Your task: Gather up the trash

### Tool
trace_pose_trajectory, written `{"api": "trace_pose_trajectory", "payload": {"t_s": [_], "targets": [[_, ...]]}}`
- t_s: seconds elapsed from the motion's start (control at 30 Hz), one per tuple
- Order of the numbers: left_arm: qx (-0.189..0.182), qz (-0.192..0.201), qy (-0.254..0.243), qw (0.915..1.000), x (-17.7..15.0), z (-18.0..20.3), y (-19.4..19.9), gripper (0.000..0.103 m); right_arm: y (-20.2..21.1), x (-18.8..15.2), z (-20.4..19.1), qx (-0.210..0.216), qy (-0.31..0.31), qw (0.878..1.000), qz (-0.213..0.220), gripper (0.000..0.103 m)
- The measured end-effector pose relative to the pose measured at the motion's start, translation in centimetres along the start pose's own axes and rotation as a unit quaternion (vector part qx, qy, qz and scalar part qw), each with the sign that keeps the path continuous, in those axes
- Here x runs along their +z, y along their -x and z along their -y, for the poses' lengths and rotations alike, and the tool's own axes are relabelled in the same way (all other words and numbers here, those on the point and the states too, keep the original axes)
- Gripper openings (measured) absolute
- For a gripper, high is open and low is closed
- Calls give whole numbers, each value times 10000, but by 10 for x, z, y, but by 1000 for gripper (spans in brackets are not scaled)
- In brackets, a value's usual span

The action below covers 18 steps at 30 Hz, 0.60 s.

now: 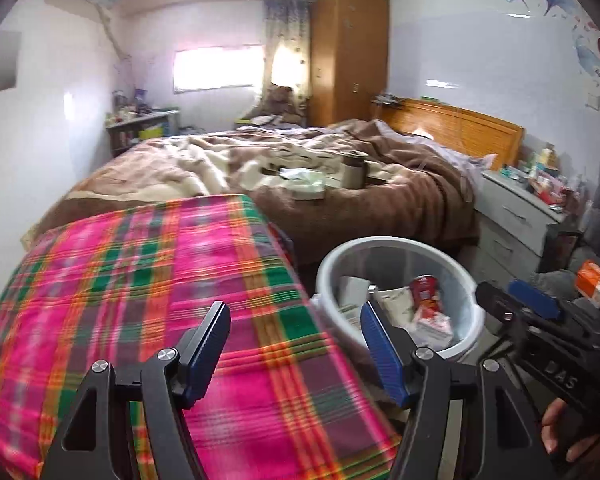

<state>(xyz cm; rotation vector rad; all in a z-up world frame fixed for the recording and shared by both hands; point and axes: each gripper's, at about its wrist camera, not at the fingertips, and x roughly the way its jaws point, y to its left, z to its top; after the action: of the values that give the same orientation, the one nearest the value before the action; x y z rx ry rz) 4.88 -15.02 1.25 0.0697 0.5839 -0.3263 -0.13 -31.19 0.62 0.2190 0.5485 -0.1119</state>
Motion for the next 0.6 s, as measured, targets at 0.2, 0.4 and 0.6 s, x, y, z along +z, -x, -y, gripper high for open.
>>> {"api": "trace_pose_trajectory", "payload": {"t_s": [0.2,0.4,0.6], "targets": [[624,1,-199,9979,-15,-7,20,67,10,-9,-14,205,-3,9996,189,69],[505,134,-28,9986,-22,-17,34,67,25,-19,-23,-71,133,9988,460,70],[501,227,45,9985,-30,-22,44,67,26,-26,-28,-65,158,9990,417,70]]}}
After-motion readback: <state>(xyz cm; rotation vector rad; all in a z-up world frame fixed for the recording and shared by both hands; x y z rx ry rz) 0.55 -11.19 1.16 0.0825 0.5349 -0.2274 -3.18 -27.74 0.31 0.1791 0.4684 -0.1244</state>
